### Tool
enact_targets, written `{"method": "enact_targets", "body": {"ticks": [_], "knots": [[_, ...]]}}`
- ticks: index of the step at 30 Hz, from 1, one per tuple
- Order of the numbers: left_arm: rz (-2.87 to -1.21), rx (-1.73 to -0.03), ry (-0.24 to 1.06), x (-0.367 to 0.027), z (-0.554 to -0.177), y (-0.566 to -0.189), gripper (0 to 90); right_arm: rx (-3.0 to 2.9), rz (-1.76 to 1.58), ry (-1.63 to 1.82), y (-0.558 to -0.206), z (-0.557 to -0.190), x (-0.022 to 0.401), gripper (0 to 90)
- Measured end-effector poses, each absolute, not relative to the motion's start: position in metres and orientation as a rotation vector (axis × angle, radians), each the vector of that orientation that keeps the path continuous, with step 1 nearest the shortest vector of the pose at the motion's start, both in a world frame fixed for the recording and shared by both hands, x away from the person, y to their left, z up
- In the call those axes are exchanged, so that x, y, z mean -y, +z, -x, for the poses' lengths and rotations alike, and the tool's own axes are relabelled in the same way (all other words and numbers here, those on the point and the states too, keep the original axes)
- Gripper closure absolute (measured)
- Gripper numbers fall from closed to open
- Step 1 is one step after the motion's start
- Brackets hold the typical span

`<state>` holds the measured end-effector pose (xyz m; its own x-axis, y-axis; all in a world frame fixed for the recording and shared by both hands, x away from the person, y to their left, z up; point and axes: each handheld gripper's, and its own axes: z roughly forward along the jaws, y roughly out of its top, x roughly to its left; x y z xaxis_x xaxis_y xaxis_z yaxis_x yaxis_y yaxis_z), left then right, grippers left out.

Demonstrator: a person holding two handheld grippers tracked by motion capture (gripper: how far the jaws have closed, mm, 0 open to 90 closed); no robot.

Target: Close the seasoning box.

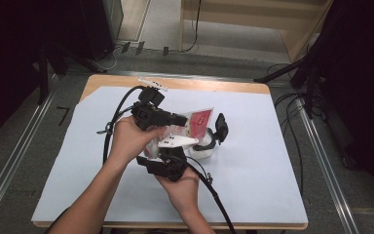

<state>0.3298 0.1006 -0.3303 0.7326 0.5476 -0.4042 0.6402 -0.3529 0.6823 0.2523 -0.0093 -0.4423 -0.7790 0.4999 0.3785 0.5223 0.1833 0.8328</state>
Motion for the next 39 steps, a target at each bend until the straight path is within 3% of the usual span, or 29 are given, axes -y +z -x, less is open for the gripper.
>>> {"method": "enact_targets", "body": {"ticks": [39], "knots": [[-2.033, -0.887, -0.11, -0.1001, -0.3279, -0.3287, 83.7, 2.388, 1.046, -1.72, -0.4402, -0.2524, 0.0077, 62.7]]}}
